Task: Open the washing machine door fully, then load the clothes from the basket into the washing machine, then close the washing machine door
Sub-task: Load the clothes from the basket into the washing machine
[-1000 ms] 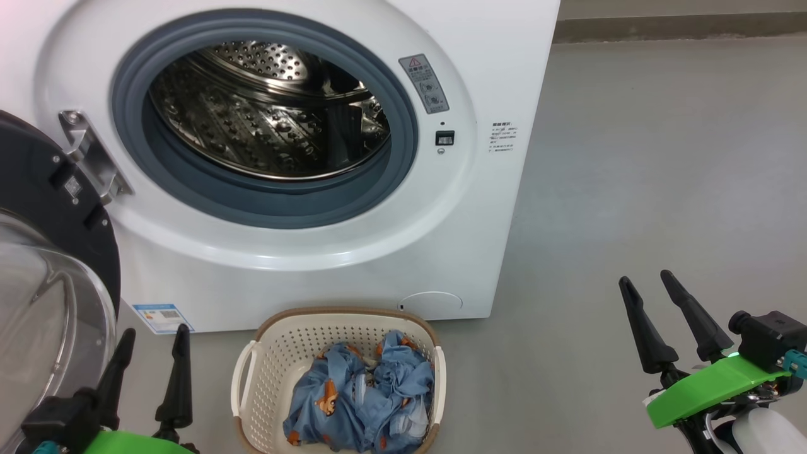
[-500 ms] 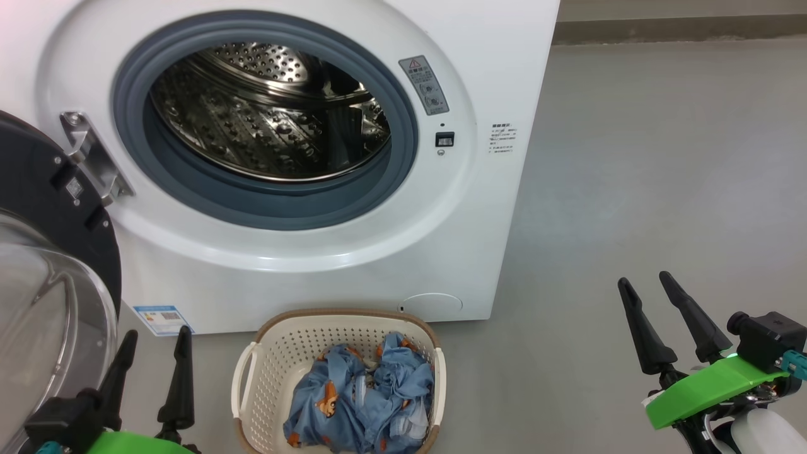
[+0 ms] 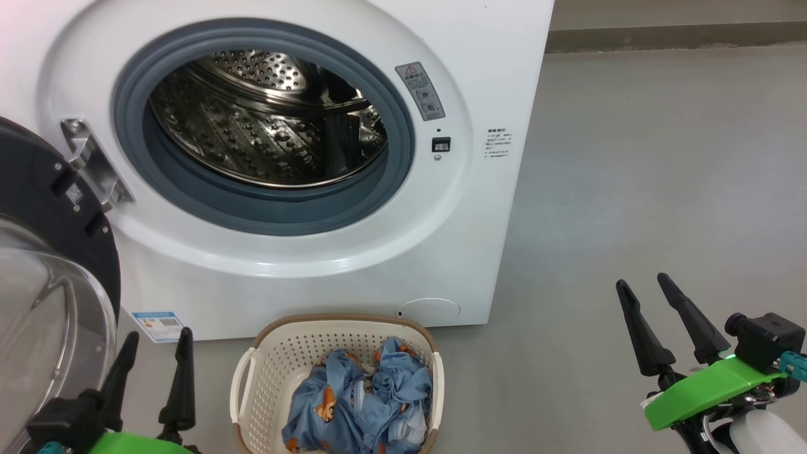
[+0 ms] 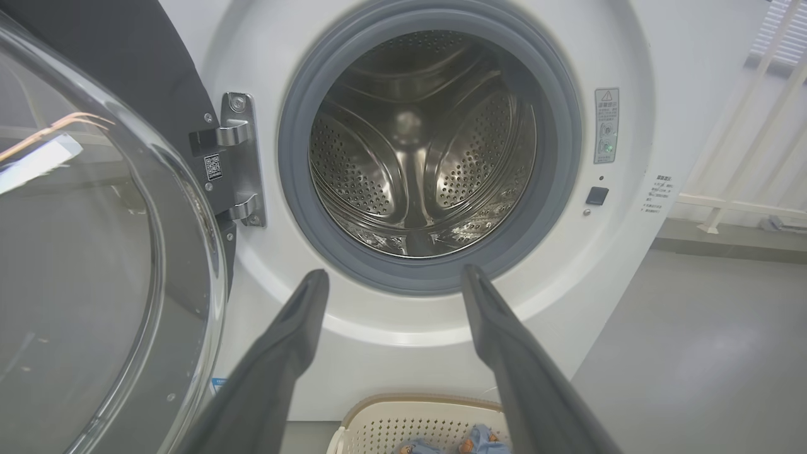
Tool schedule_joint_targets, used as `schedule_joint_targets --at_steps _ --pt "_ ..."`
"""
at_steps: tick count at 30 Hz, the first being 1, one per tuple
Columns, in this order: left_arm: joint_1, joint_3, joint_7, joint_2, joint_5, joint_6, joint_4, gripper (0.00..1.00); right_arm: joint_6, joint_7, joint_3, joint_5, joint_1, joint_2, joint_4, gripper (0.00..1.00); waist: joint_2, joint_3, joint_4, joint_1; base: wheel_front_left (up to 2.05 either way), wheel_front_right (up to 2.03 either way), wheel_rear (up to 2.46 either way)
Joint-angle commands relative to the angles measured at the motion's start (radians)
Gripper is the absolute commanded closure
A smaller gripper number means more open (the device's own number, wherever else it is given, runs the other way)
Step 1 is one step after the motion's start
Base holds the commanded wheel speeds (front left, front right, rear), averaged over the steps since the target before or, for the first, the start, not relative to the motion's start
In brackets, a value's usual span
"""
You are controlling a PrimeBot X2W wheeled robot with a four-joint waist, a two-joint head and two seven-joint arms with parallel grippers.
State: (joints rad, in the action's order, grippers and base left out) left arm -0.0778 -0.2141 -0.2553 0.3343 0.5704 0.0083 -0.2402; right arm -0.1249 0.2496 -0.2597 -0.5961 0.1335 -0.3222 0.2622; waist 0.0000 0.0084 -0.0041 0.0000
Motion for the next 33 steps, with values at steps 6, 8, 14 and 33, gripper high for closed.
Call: schedule_joint_targets --at_steps 6,8,14,33 --pt "-0.033 0.032 -0.005 0.028 -0.002 0.000 0.011 0.00 -0.006 0.012 -0.019 0.002 0.015 -0.022 -0.020 0.00 0.0000 0.003 -0.004 0.0000 0.00 0.00 0.00" --pt "-0.034 0.029 -0.003 0.028 -0.002 0.000 0.009 0.00 -0.006 0.012 -0.019 0.002 0.016 -0.021 -0.021 0.00 0.0000 0.007 -0.008 0.0000 0.00 0.00 0.00" --pt "-0.050 0.021 0.014 0.016 0.007 0.010 -0.010 0.00 -0.006 0.012 -0.024 0.005 0.027 -0.011 -0.029 0.00 0.0000 0.041 -0.031 0.0000 0.00 0.00 0.00" --pt "-0.184 -0.014 0.021 0.012 0.007 -0.034 -0.114 0.00 -0.006 0.012 0.006 0.042 0.081 0.053 -0.051 0.00 0.0000 0.258 -0.104 0.0000 0.00 0.00 0.00"
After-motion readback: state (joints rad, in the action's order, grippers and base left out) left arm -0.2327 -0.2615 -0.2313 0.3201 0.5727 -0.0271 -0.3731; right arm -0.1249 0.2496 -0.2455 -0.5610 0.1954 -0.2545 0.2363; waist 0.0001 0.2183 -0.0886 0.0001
